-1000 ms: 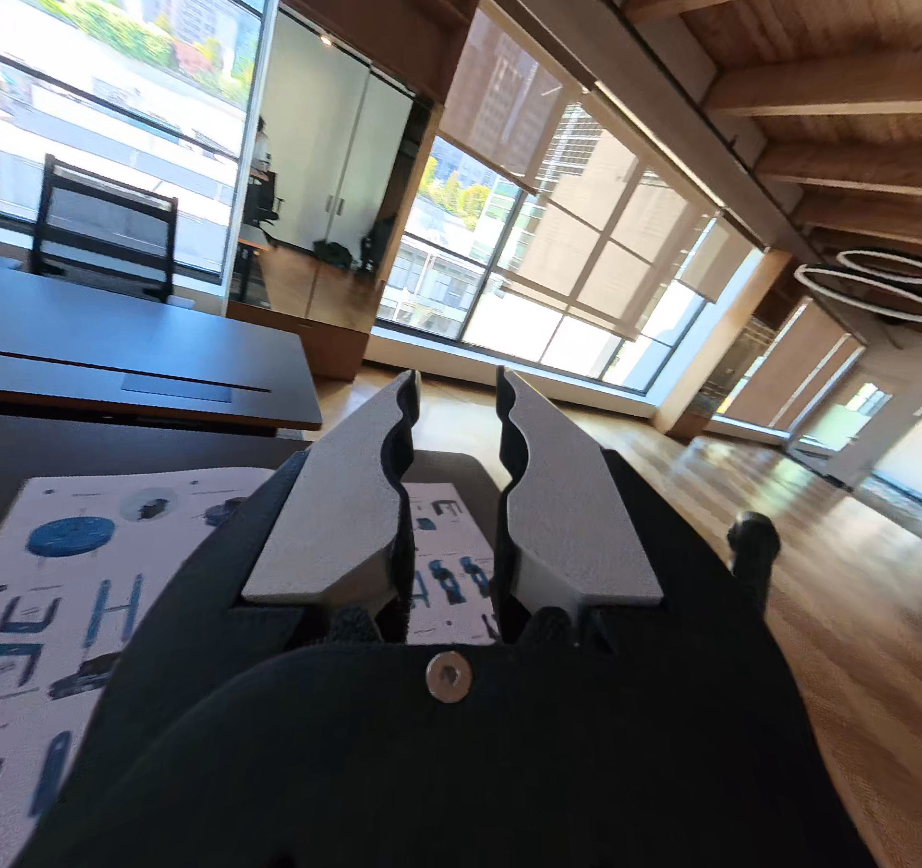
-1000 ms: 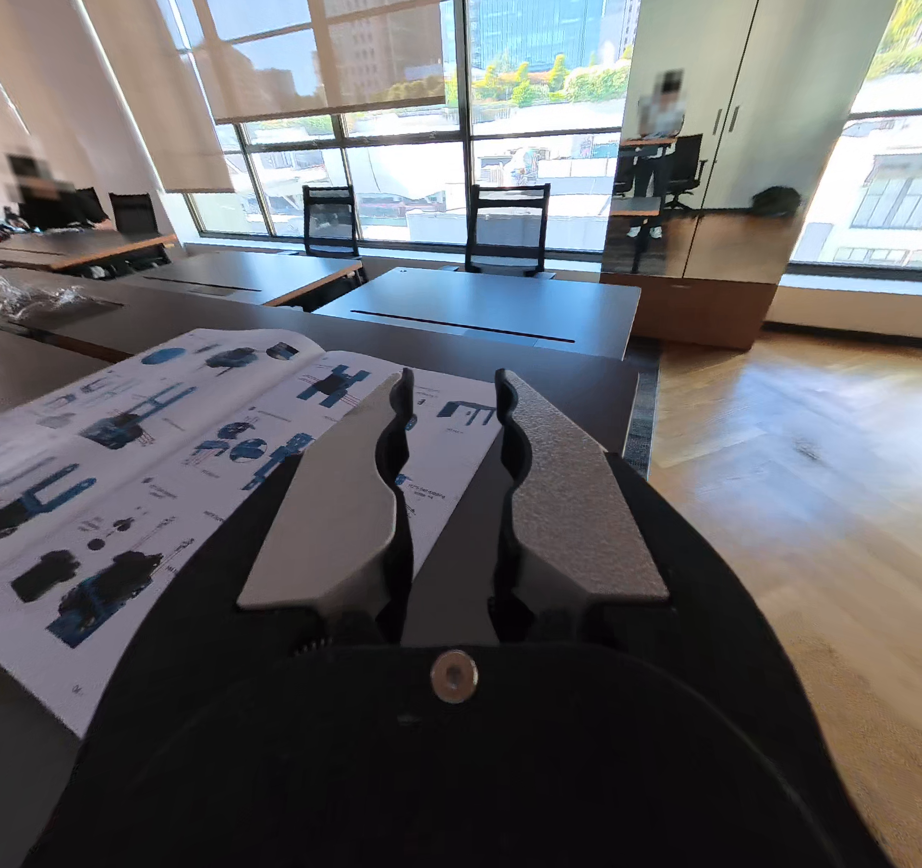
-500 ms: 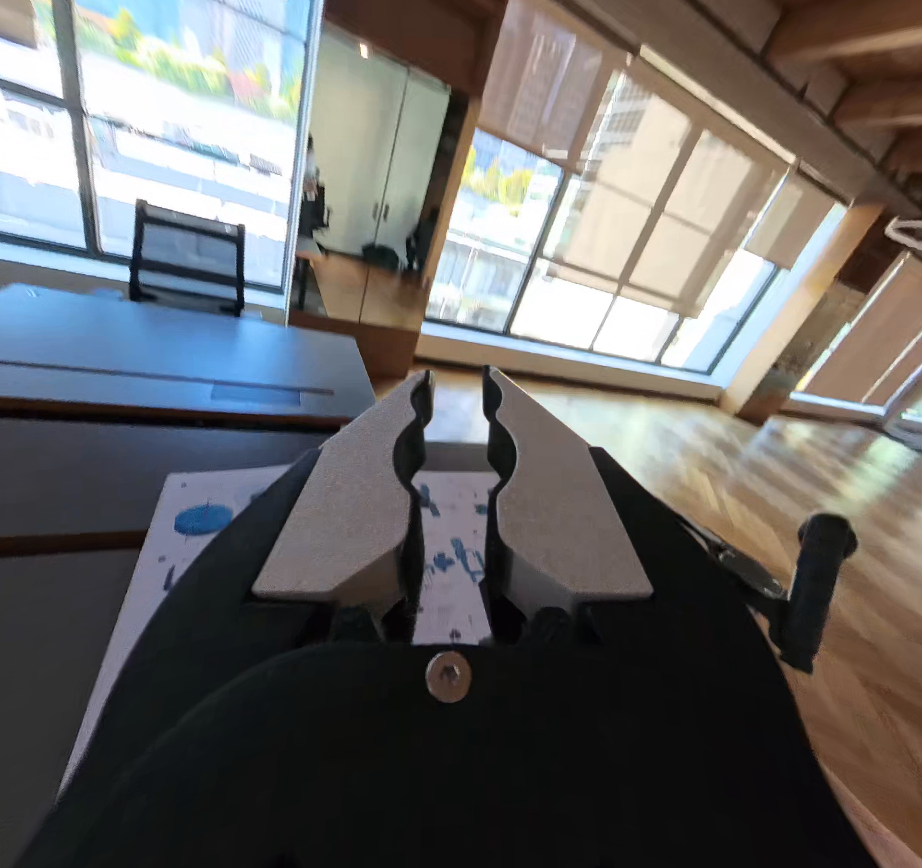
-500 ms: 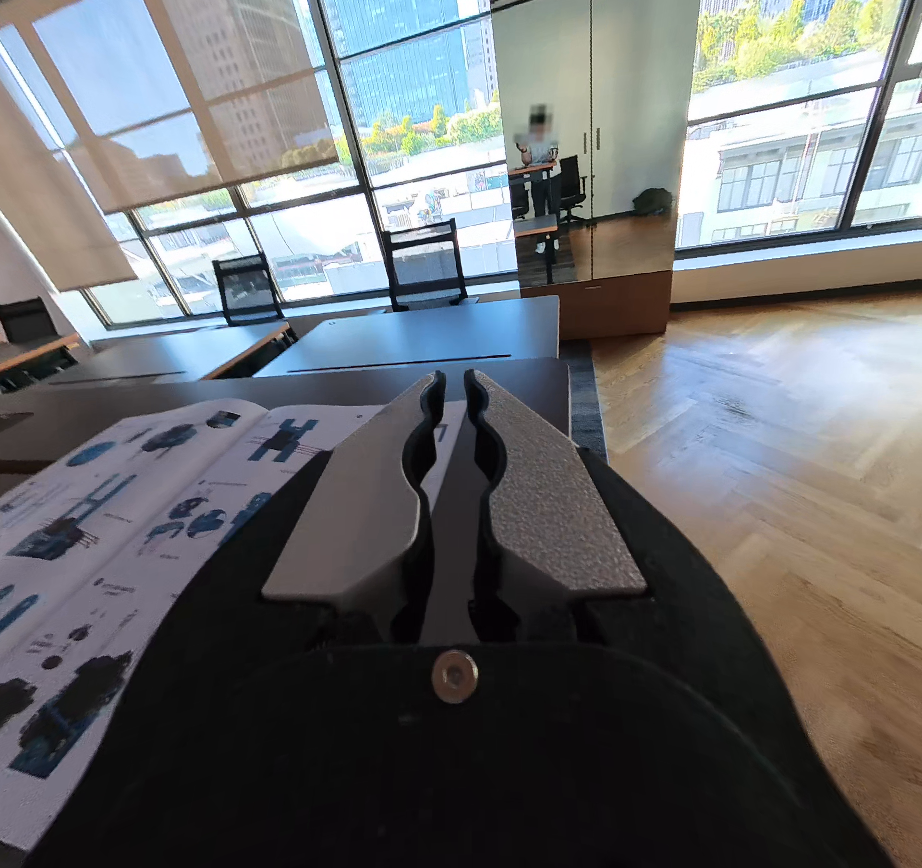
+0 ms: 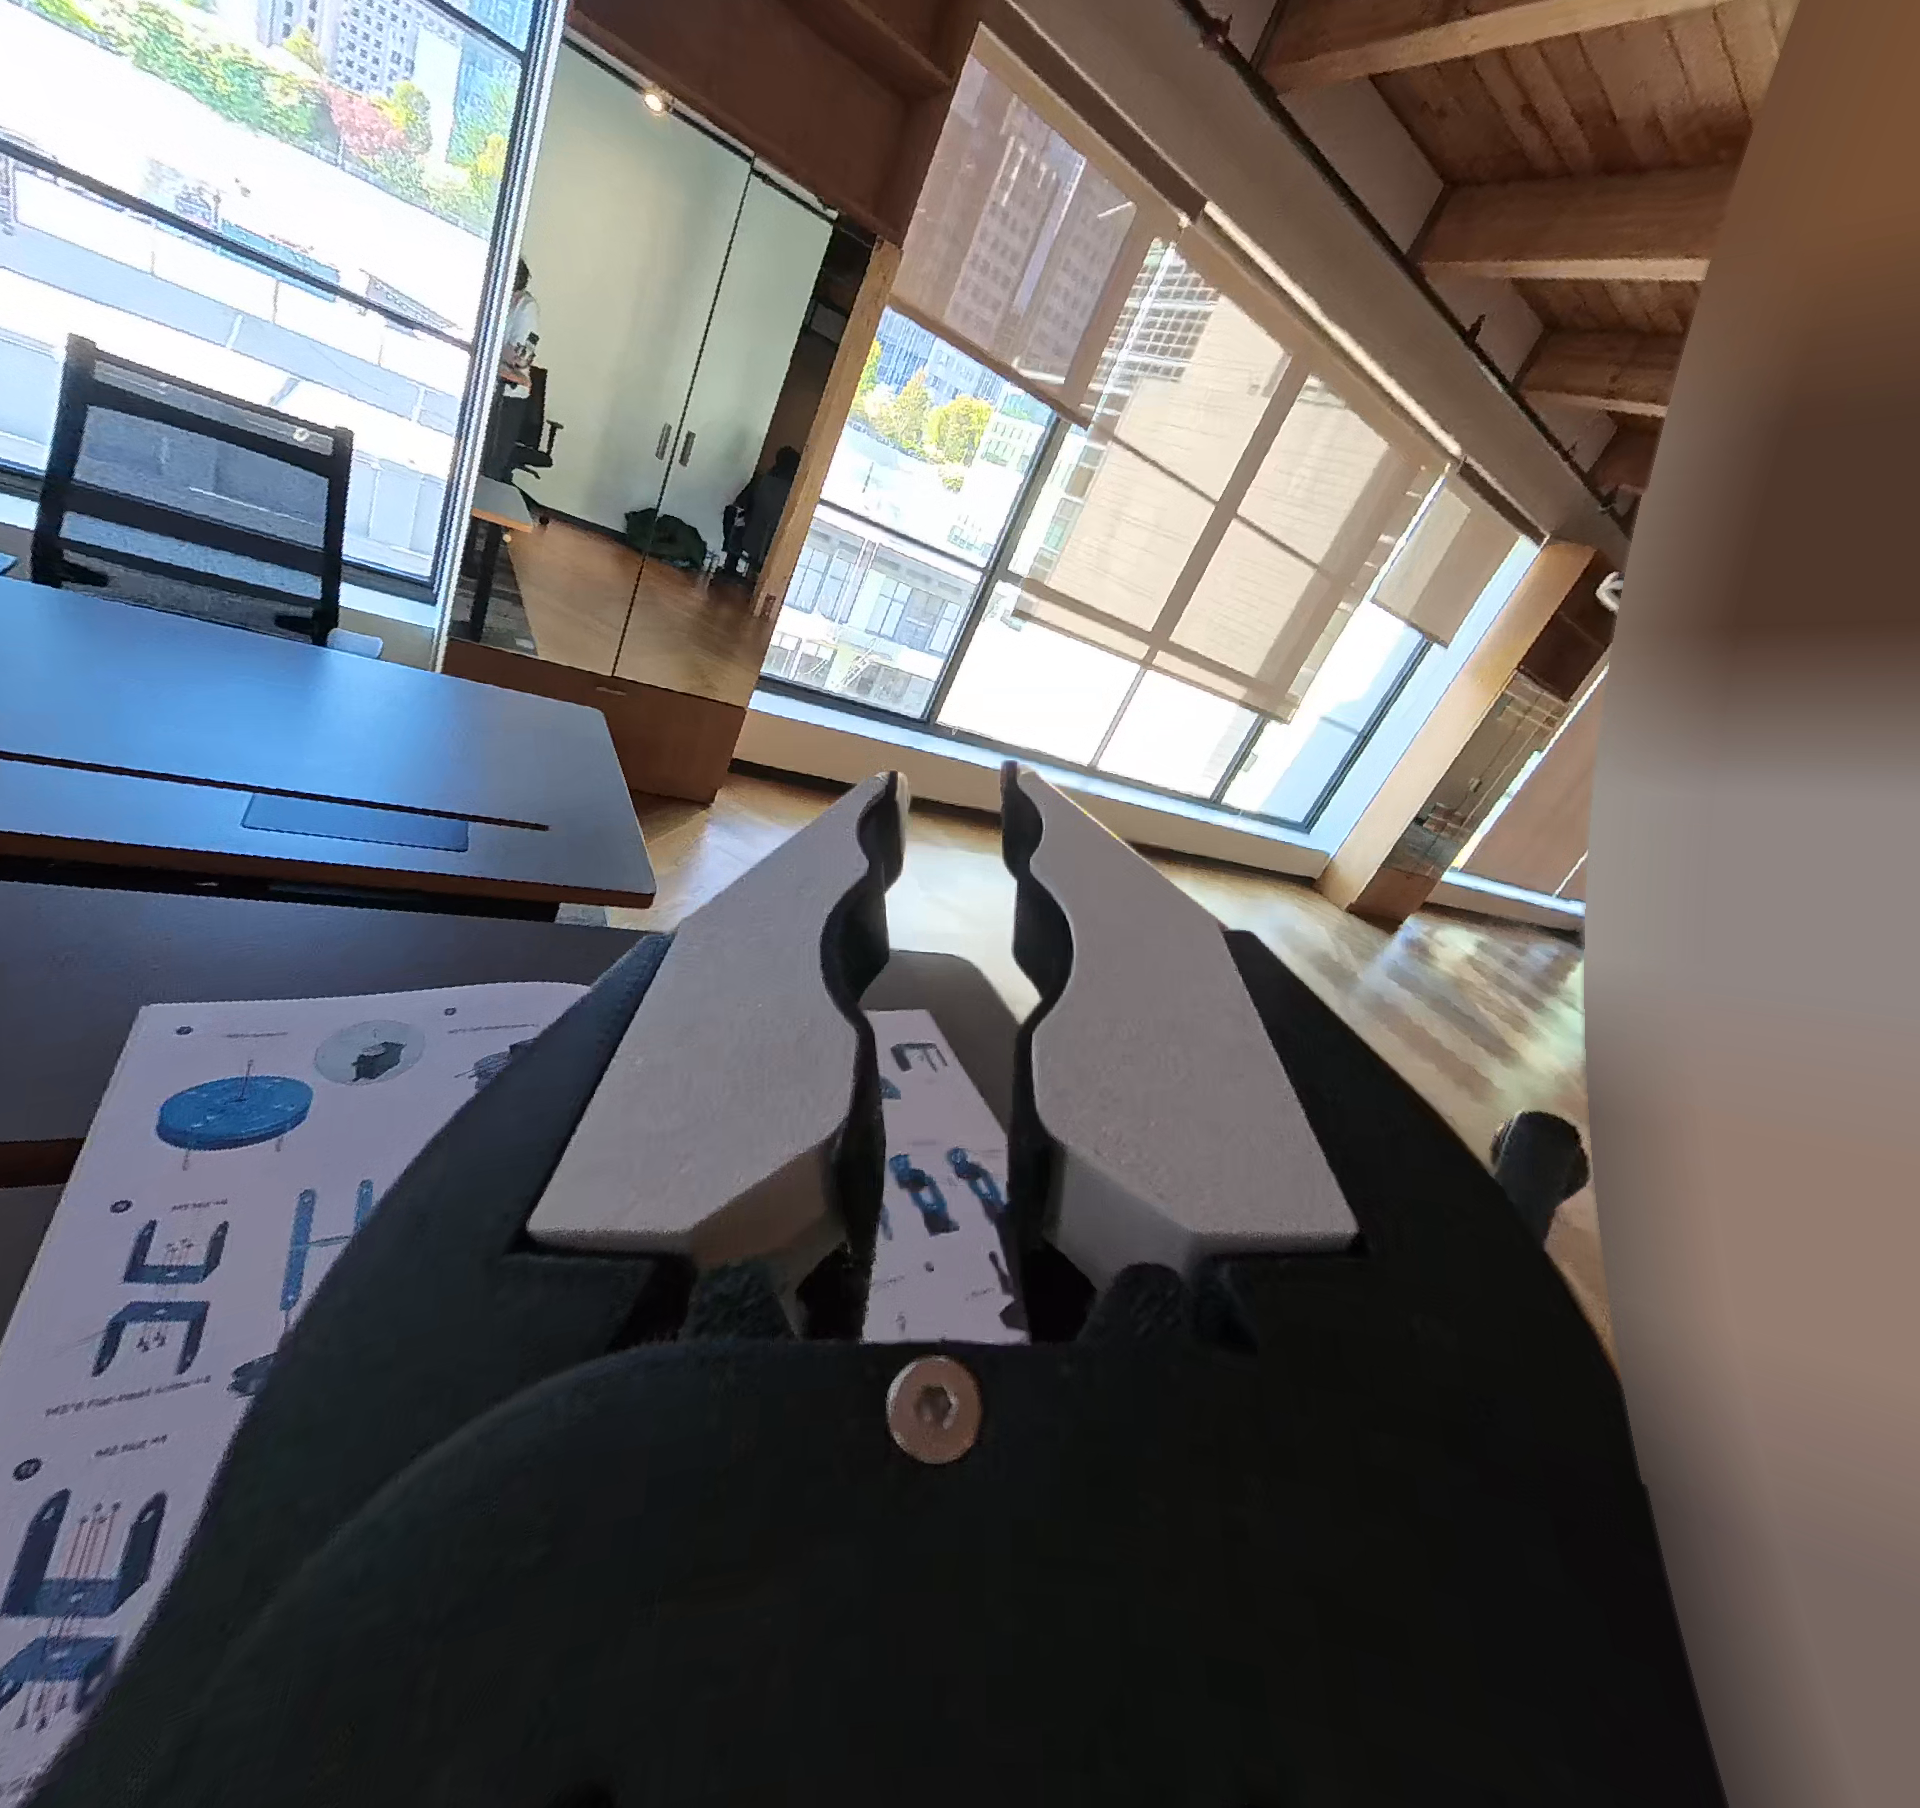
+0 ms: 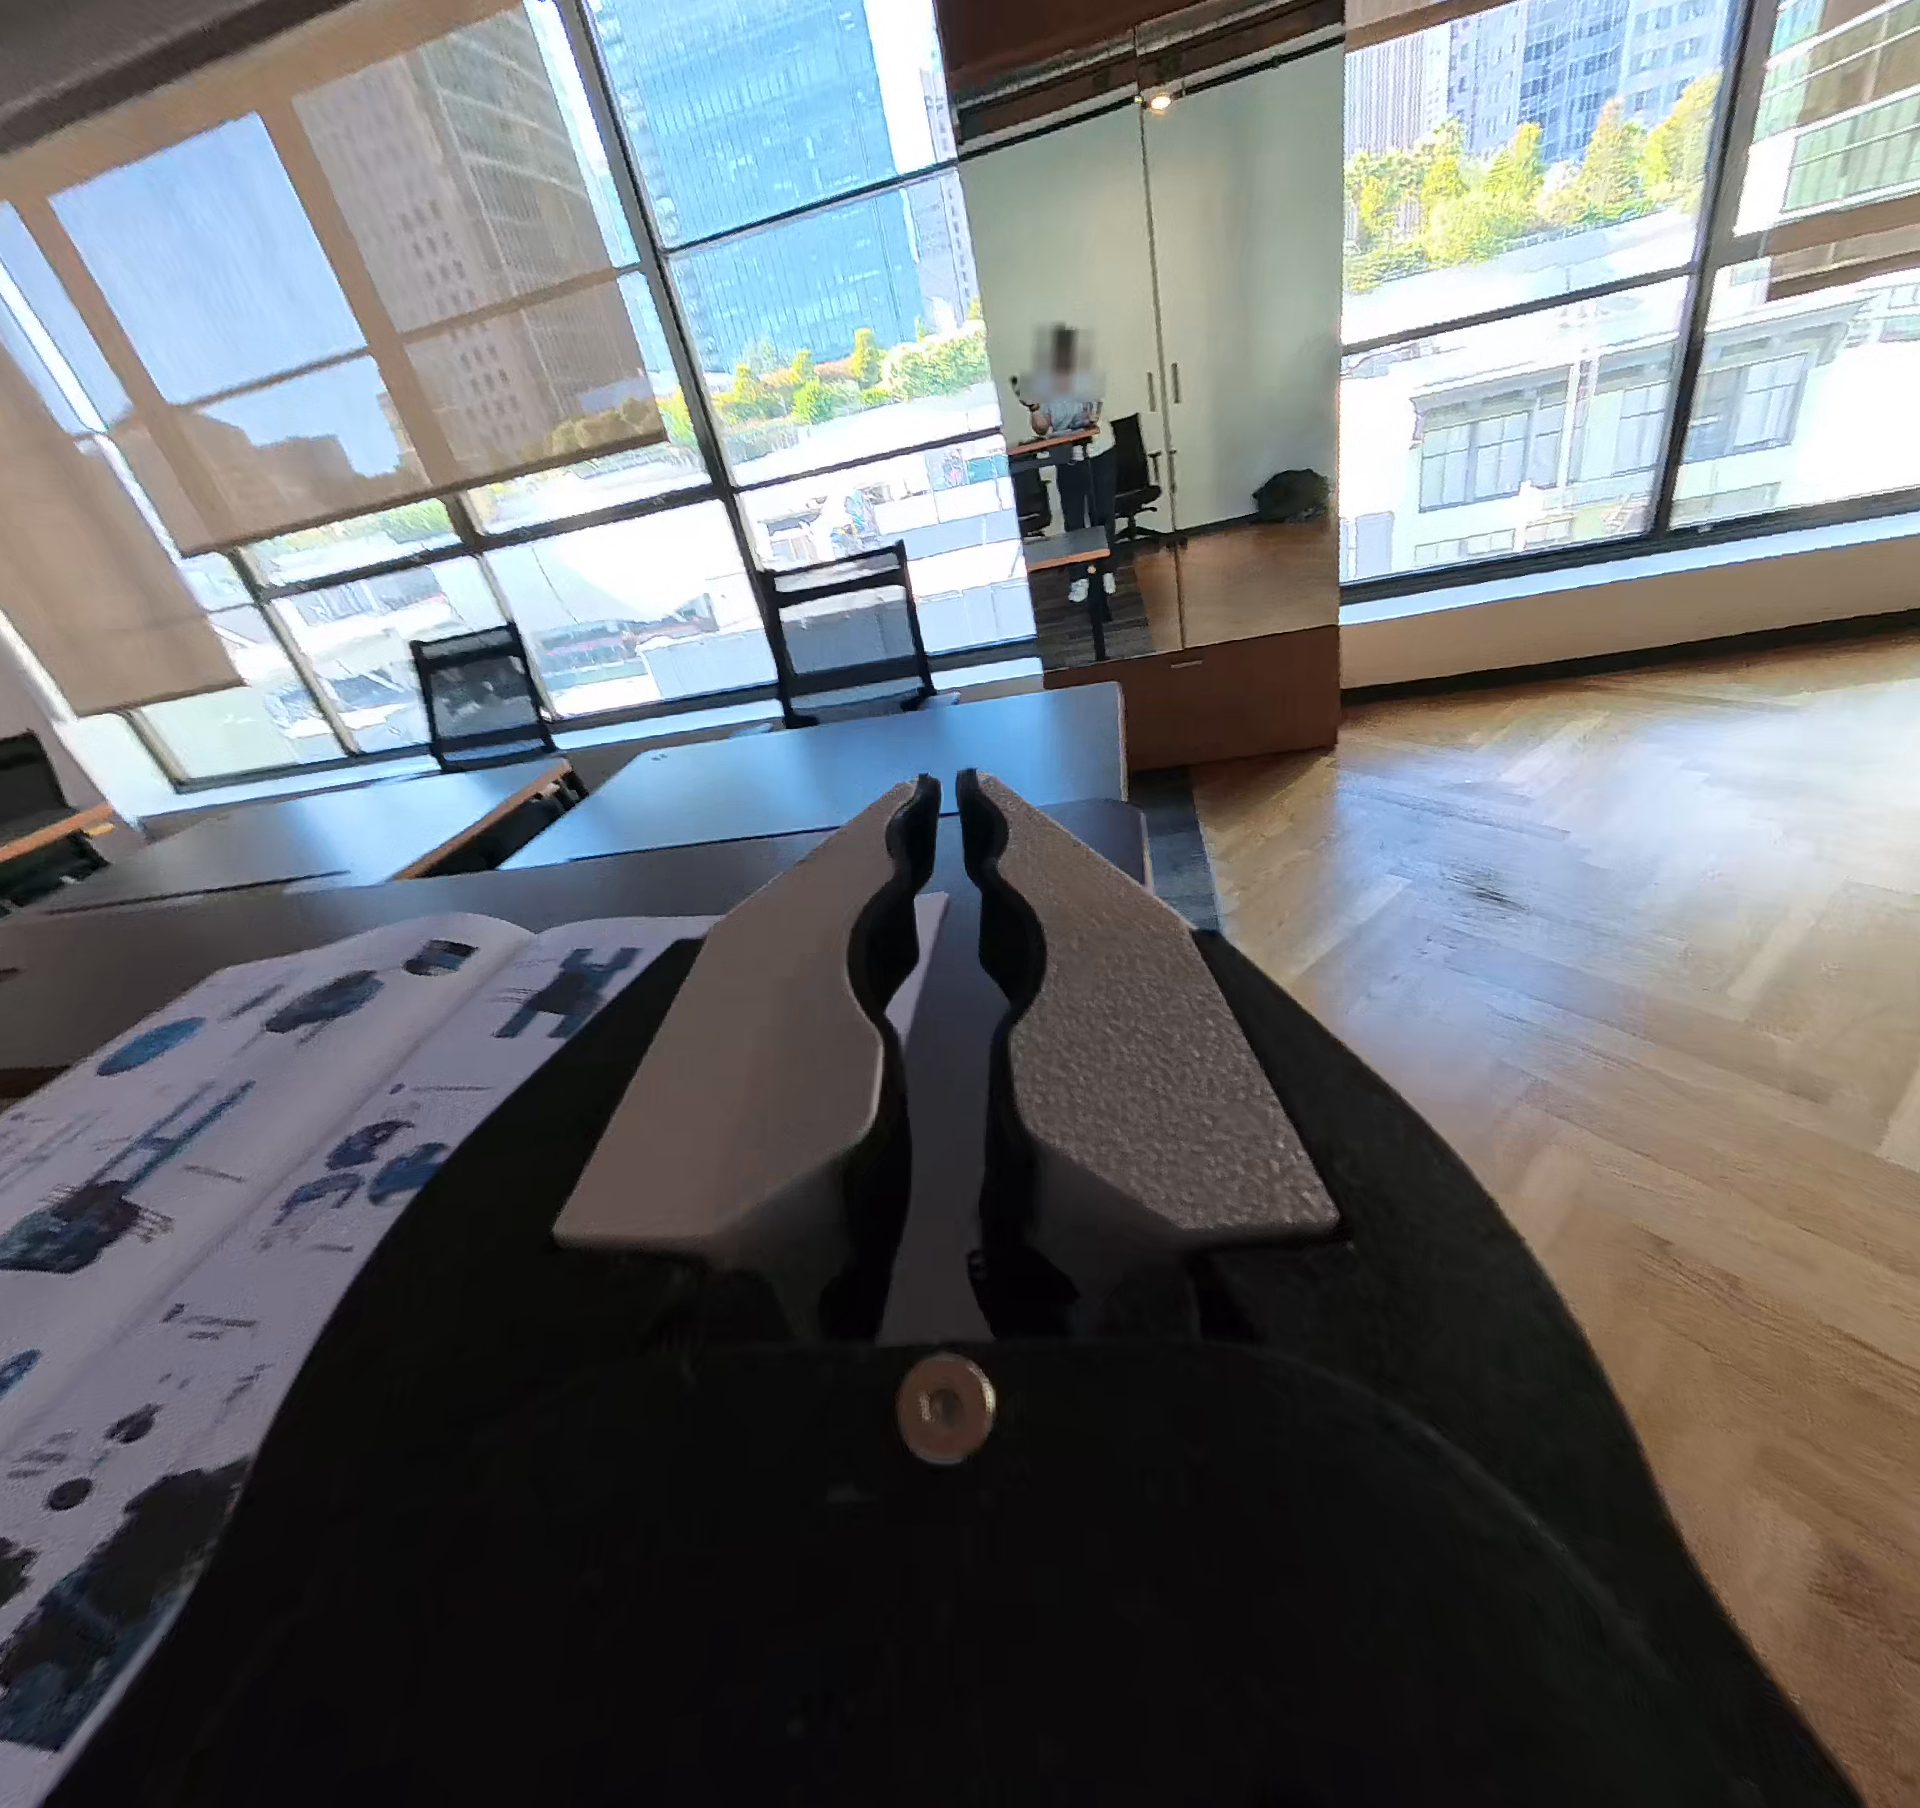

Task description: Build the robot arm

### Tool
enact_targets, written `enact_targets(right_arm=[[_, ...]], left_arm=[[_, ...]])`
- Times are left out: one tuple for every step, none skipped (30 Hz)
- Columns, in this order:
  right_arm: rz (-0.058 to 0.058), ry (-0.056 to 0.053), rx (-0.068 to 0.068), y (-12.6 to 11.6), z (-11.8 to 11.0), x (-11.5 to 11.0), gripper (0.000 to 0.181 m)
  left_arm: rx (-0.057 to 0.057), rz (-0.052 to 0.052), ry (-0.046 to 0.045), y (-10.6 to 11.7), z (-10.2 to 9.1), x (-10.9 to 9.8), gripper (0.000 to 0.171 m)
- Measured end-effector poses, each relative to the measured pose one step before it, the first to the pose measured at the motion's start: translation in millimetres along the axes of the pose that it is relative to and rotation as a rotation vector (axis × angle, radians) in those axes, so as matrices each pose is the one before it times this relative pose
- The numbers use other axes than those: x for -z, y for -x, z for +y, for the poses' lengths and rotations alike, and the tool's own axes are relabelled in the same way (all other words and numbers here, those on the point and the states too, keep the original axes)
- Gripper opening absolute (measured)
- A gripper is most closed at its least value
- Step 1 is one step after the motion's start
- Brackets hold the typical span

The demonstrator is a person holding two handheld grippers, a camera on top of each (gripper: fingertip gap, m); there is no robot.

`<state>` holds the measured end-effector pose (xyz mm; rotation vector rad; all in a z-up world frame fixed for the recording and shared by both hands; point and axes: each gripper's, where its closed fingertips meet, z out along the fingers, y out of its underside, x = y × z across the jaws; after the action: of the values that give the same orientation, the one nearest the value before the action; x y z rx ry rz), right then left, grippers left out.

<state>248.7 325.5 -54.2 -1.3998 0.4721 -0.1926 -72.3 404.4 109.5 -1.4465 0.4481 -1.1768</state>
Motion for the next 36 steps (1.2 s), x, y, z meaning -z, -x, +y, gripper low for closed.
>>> enact_targets(right_arm=[[0.0247,0.0074,0.0226,-2.96,0.40,0.41,0.003],[0.0257,0.0080,0.0175,-3.83,0.68,0.36,0.003],[0.0206,0.0064,0.0098,-3.52,0.61,0.02,0.002],[0.0164,0.0077,0.0018,-2.94,1.13,-0.17,0.000],[0.0137,0.0074,-0.0024,-2.51,1.36,-0.43,0.000],[0.0110,0.0062,-0.0029,-2.01,1.18,-0.26,0.000],[0.0111,0.0045,-0.0006,-1.65,0.82,-0.08,0.000],[0.0110,0.0030,0.0041,-1.40,0.49,-0.10,0.000],[0.0105,0.0017,0.0075,-1.23,0.06,0.11,0.000],[0.0043,-0.0035,0.0067,-0.08,-0.64,0.13,0.000],[0.0004,-0.0052,0.0032,0.44,-0.83,0.21,0.000],[0.0009,-0.0036,0.0024,0.26,-0.63,0.21,0.000],[0.0006,-0.0025,0.0010,0.11,-0.41,-0.01,0.000],[-0.0025,-0.0027,-0.0030,0.29,-0.32,0.01,0.000],[-0.0022,-0.0019,-0.0055,0.10,-0.06,-0.01,0.000],[-0.0015,-0.0003,-0.0044,-0.11,0.05,0.18,0.000],[-0.0013,-0.0004,-0.0042,-0.11,0.05,0.10,0.000],[-0.0034,-0.0030,-0.0054,0.23,-0.24,0.14,0.000],[-0.0030,-0.0037,-0.0037,0.54,-0.46,0.14,0.000],[-0.0020,-0.0025,0.0010,0.69,-0.37,0.01,0.000],[-0.0008,-0.0020,0.0050,0.75,-0.32,0.00,0.000],[-0.0006,-0.0008,0.0074,0.91,-0.10,0.08,0.000],[0.0001,0.0002,0.0078,0.82,-0.05,-0.08,0.000],[-0.0009,0.0022,0.0084,1.02,0.34,-0.10,0.000],[0.0012,0.0052,0.0085,0.66,0.86,-0.38,0.001],[-0.0008,0.0041,0.0077,0.89,0.68,-0.29,0.000],[-0.0019,0.0042,0.0063,0.91,0.75,-0.30,0.000],[0.0007,0.0065,0.0051,0.34,1.03,-0.45,0.000],[0.0022,0.0059,0.0044,0.03,1.03,-0.45,0.000],[0.0017,0.0063,0.0030,-0.05,1.14,-0.59,0.000],[0.0028,0.0069,0.0008,-0.13,1.21,-0.60,0.000],[0.0028,0.0060,-0.0012,-0.11,1.27,-0.49,0.000],[0.0009,0.0036,-0.0013,0.18,0.73,-0.31,0.000],[0.0005,0.0011,0.0005,0.27,0.30,-0.15,0.000],[0.0016,-0.0005,0.0022,0.16,-0.12,0.07,0.000],[0.0002,-0.0012,0.0021,0.36,-0.21,0.02,0.000]], left_arm=[[-0.0135,-0.0076,0.01733,0.89,3.20,-1.55,0.016],[-0.0145,-0.0103,0.01799,1.34,3.06,-1.34,0.016],[-0.0112,-0.0129,0.01602,2.15,2.69,-0.93,0.016],[-0.0040,-0.0099,0.01174,1.90,2.13,-0.55,0.016],[0.0043,-0.0016,0.00424,1.07,0.95,-0.22,0.016],[0.0085,0.0031,-0.00179,0.35,-0.06,-0.01,0.017],[0.0087,0.0011,-0.00267,0.39,-0.24,0.17,0.016],[0.0052,0.0005,-0.00166,0.23,-0.12,0.27,0.016],[0.0014,-0.0002,-0.00072,0.08,-0.31,0.28,0.017],[-0.0011,-0.0023,-0.00208,0.10,-0.54,0.29,0.016],[-0.0017,-0.0019,-0.00295,0.05,-0.54,0.29,0.016],[-0.0009,0.0006,-0.00227,-0.57,-0.45,0.22,0.016],[-0.0003,0.0023,-0.00131,-0.66,-0.25,-0.03,0.016],[0.0002,0.0016,0.00033,-0.46,0.04,-0.10,0.017],[0.0007,0.0011,0.00093,-0.25,0.16,-0.02,0.017],[0.0006,0.0007,0.00048,0.03,0.10,0.07,0.017],[0.0004,-0.0005,-0.00033,0.39,-0.13,0.35,0.017],[0.0008,-0.0021,-0.00189,0.76,-0.43,0.36,0.017],[0.0015,-0.0018,-0.00364,0.85,-0.67,0.50,0.017],[0.0019,-0.0004,-0.00186,0.69,-0.42,0.35,0.017],[0.0022,-0.0003,0.00204,0.76,0.12,0.21,0.017],[0.0018,-0.0005,0.00195,0.65,0.16,0.31,0.017],[0.0017,-0.0009,-0.00087,0.60,-0.32,0.37,0.017],[0.0012,-0.0009,-0.00191,0.48,-0.53,0.48,0.017],[0.0003,-0.0011,-0.00156,0.47,-0.55,0.55,0.017],[-0.0002,-0.0016,-0.00172,0.65,-0.60,0.48,0.017],[0.0007,-0.0023,-0.00188,0.89,-0.50,0.52,0.017],[0.0015,-0.0014,-0.00163,0.78,-0.37,0.41,0.017],[0.0021,-0.0015,-0.00114,0.89,-0.12,0.19,0.017],[0.0028,-0.0014,-0.00032,0.95,-0.04,0.05,0.017],[0.0031,-0.0005,0.00082,0.69,0.30,-0.11,0.016],[0.0030,0.0005,0.00148,0.51,0.55,-0.22,0.016],[0.0024,0.0009,0.00141,0.28,0.53,-0.34,0.016],[0.0017,0.0008,0.00126,0.16,0.48,-0.25,0.016],[0.0009,0.0006,0.00105,0.12,0.27,-0.15,0.016],[0.0007,0.0005,-0.00011,0.09,0.10,0.04,0.016]])
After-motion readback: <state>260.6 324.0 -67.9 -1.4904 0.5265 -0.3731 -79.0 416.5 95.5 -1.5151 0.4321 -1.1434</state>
